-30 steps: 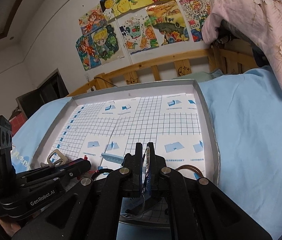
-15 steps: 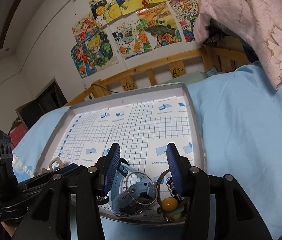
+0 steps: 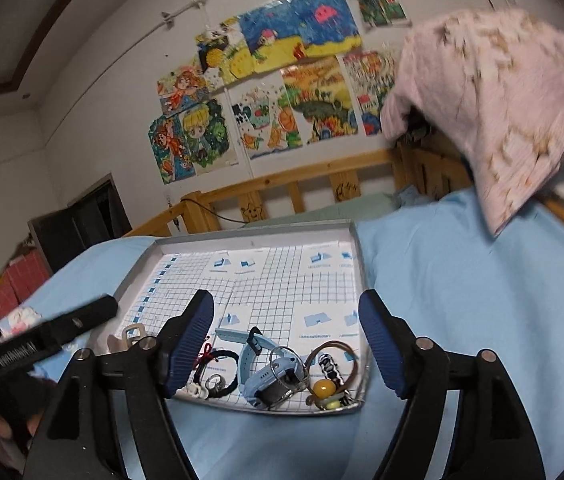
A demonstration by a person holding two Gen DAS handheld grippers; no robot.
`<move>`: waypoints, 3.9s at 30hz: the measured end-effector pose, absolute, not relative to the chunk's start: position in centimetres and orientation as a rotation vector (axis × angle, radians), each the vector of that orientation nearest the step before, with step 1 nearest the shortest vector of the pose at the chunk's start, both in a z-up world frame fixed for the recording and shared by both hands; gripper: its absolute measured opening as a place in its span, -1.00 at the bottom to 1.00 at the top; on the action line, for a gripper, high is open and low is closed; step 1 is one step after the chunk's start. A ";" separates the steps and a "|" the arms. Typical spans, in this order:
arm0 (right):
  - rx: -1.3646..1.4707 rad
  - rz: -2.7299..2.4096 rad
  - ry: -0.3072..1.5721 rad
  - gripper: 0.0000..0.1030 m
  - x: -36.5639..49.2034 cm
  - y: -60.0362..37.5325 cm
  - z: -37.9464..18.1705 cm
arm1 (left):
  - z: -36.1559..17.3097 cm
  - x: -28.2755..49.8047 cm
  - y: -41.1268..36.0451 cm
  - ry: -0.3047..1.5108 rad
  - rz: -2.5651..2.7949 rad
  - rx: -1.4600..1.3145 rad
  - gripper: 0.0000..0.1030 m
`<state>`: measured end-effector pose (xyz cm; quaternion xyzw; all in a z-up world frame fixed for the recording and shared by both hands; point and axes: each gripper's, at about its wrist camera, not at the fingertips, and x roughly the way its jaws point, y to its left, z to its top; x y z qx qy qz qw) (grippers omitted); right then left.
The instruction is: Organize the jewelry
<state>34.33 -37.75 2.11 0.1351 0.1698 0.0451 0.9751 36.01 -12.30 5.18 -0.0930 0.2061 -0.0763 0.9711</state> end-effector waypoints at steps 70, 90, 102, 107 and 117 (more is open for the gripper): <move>0.056 -0.045 0.199 0.87 8.7 -27.8 3.0 | 1.5 11.3 -2.1 0.267 0.019 -0.022 1.00; 0.052 -0.034 0.206 0.88 9.0 -27.1 2.9 | 1.5 11.2 -2.1 0.267 0.016 -0.020 1.00; 0.052 -0.031 0.209 0.87 9.1 -26.9 2.8 | 1.5 11.1 -2.2 0.269 0.017 -0.020 1.00; 0.052 -0.031 0.209 0.88 9.1 -26.8 2.8 | 1.4 11.1 -2.2 0.271 0.016 -0.020 1.00; 0.052 -0.032 0.210 0.88 9.1 -26.8 2.8 | 1.4 11.1 -2.2 0.271 0.015 -0.019 1.00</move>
